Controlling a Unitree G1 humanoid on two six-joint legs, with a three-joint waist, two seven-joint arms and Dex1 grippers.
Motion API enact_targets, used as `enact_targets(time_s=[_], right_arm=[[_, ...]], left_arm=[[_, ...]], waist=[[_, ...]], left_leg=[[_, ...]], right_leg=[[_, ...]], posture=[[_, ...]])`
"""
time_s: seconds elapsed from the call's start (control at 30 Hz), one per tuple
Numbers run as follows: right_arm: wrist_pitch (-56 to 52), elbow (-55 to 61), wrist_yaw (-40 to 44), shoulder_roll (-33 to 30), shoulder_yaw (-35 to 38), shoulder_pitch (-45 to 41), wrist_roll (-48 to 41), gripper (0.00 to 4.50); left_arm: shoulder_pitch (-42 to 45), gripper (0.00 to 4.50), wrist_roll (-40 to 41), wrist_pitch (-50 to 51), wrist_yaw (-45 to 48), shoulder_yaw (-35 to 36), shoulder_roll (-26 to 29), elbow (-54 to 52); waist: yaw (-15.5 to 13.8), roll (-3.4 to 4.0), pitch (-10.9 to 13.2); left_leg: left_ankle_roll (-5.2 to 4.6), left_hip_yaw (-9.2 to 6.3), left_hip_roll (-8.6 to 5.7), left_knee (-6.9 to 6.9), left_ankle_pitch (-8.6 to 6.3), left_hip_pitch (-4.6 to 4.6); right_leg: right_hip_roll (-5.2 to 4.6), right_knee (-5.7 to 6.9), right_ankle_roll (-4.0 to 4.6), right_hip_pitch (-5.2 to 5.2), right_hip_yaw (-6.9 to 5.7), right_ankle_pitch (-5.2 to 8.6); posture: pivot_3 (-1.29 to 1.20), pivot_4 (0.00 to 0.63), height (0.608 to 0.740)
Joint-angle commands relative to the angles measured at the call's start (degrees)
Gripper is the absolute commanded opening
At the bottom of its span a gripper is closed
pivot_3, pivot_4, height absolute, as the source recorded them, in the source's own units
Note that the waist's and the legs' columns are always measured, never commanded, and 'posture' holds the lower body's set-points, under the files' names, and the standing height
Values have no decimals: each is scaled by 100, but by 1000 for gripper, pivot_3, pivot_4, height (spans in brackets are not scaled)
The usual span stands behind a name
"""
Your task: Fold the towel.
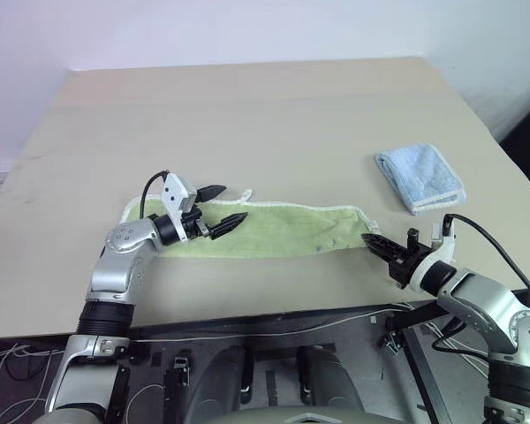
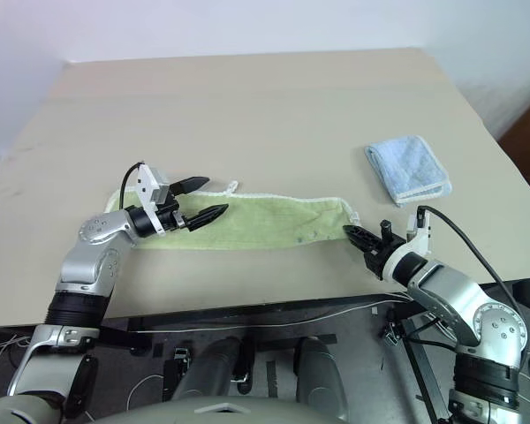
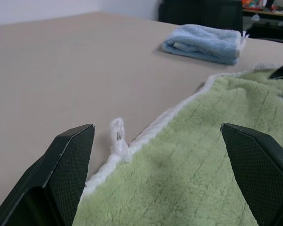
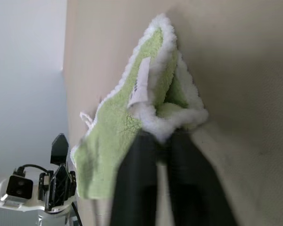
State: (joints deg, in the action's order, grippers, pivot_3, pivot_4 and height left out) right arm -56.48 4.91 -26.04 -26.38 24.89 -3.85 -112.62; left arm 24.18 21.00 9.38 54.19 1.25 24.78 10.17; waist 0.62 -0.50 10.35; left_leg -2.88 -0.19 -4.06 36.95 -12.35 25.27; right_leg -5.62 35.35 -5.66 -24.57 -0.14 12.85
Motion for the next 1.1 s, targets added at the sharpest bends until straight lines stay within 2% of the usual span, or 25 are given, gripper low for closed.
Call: enact_targets(time_s=[0.03,0.17,0.33,0.43,0.6,0.8,1.1], right_arm=[[-157,335,392,-103,229,85,-37,32],[-331,625,1063,-563,283,88,-37,32],[-358,1034,1657,-1222,-86,-238,-37,32],[-352,1364,2042,-1463,-454,-576,547,32],[-181,1072,2236,-1336,-1136,-1458,1085,32],[-644,1031,3171,-1232,-2117,-2544,1914,32],[-825,887,4595,-784,-3681,-3514,4186,32]], left_arm=[[73,4500,22,53,-54,15,36,-315],[146,4500,2,86,-73,22,70,-280],[223,4500,-51,90,-114,-2,37,-209],[169,4500,-90,41,-113,-23,29,-212],[97,4500,-133,-30,-134,-28,19,-216],[27,4500,-116,-38,-276,121,80,-301],[21,4500,-113,-80,-469,389,326,-234]], waist=[[-1,0,0],[-5,2,0],[2,2,0],[6,2,0],[-3,2,0],[-10,2,0],[1,2,0]], left_leg=[[0,0,0,0,0,1],[-5,1,0,4,-2,5],[-6,0,0,5,-3,5],[-6,0,0,4,-3,5],[-8,0,1,6,-4,9],[-9,0,0,3,-6,16],[-10,1,-2,3,-10,19]], right_leg=[[0,-1,0,0,0,0],[-2,-3,0,-1,0,0],[-1,-9,-1,2,-2,0],[-2,-10,-1,1,-2,0],[-3,-14,-1,0,-3,0],[-3,-16,-1,-9,-3,-1],[-4,-16,-1,-14,-3,-2]], posture=[[0,150,740],[0,150,740],[0,150,740],[0,150,740],[0,150,740],[0,150,740],[0,150,740]])
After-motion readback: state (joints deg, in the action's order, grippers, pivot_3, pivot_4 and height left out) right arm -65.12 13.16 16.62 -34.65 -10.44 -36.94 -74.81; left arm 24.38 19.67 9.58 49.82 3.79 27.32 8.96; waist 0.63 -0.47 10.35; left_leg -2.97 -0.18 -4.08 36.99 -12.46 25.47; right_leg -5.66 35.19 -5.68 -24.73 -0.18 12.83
